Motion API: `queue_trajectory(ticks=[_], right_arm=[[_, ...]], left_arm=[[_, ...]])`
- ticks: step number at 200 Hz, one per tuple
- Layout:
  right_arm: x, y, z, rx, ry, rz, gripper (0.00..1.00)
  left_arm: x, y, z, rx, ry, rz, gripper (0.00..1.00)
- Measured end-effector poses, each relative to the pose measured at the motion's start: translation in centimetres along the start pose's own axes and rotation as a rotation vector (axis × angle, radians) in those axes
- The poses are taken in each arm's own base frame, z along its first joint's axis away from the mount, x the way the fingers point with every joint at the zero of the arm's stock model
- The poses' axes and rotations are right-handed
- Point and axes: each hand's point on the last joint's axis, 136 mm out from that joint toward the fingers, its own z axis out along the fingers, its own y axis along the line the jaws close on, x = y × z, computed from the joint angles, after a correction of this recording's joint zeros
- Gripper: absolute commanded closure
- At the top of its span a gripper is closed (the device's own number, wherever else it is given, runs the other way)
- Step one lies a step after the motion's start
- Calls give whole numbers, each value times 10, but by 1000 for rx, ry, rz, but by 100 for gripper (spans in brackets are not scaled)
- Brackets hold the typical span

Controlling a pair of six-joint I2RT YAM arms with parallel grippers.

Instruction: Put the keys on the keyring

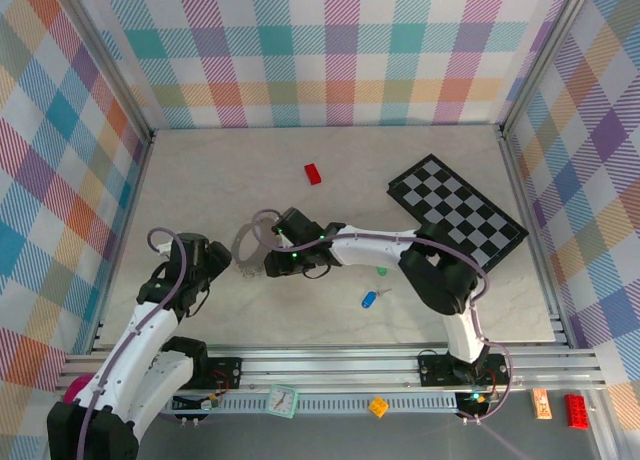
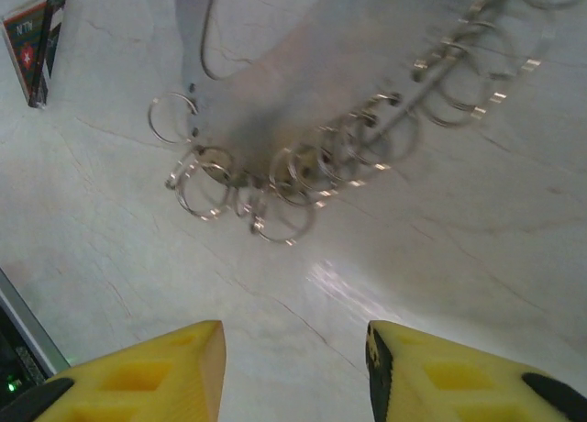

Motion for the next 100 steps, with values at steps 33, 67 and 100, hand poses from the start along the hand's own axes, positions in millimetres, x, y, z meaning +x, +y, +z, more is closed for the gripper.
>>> queue_trajectory(ticks=[33, 67, 100], right_arm=[[-9, 7, 15, 40, -19, 7, 58], [-15, 7, 28, 82, -27, 13, 60], [-15, 5, 43, 107, -11, 15, 67]], left_arm=[[0, 2, -4, 5, -4, -9, 24], [0, 4, -11, 16, -14, -12, 24], [0, 5, -16, 26, -23, -14, 24]])
